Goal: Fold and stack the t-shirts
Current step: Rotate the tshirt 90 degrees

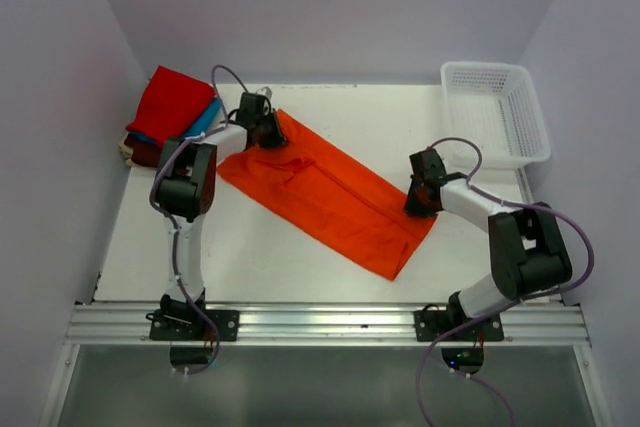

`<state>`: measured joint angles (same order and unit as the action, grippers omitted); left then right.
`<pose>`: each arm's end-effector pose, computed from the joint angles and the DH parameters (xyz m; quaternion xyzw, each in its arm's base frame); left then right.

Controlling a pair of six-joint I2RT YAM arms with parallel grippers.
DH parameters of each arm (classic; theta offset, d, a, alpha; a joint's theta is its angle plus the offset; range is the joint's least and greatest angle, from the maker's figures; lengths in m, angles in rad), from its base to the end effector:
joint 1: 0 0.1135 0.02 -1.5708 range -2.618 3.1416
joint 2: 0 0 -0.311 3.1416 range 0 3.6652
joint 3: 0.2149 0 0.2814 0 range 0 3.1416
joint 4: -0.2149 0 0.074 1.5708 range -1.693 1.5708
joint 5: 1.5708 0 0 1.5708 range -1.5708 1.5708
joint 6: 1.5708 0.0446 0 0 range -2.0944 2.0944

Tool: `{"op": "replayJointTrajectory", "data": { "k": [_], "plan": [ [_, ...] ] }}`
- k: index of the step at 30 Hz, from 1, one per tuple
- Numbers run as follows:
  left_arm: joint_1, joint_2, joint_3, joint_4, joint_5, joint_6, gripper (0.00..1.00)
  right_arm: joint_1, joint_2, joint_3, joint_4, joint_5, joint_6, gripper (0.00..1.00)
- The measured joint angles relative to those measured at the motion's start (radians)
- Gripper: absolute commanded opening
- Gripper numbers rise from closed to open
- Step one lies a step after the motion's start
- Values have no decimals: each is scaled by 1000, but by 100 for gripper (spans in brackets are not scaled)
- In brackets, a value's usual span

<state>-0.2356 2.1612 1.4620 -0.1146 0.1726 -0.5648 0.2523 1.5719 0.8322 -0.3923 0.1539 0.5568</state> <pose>0.5069 -0.1296 0.1551 -0.1203 0.9185 -0.2172 0.3079 0.3058 0.0718 0.1766 0.1641 0.9593 0.0164 0.2290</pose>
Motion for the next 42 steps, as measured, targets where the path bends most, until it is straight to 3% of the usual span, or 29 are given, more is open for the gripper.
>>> {"op": "replayJointTrajectory", "data": {
  "k": [6, 21, 36, 42],
  "plan": [
    [0, 154, 183, 48, 178, 9, 0, 108, -104, -93, -33, -20, 29, 0],
    [0, 391, 375, 296, 589, -49, 0, 364, -272, -242, -34, -88, 224, 0],
    [-2, 616, 523, 834, 863, -476, 0, 618, -284, -246, -61, -94, 362, 0],
    [-8, 655, 562, 936, 903, -573, 0, 700, -249, -219, -65, -93, 385, 0]
  ]
}}
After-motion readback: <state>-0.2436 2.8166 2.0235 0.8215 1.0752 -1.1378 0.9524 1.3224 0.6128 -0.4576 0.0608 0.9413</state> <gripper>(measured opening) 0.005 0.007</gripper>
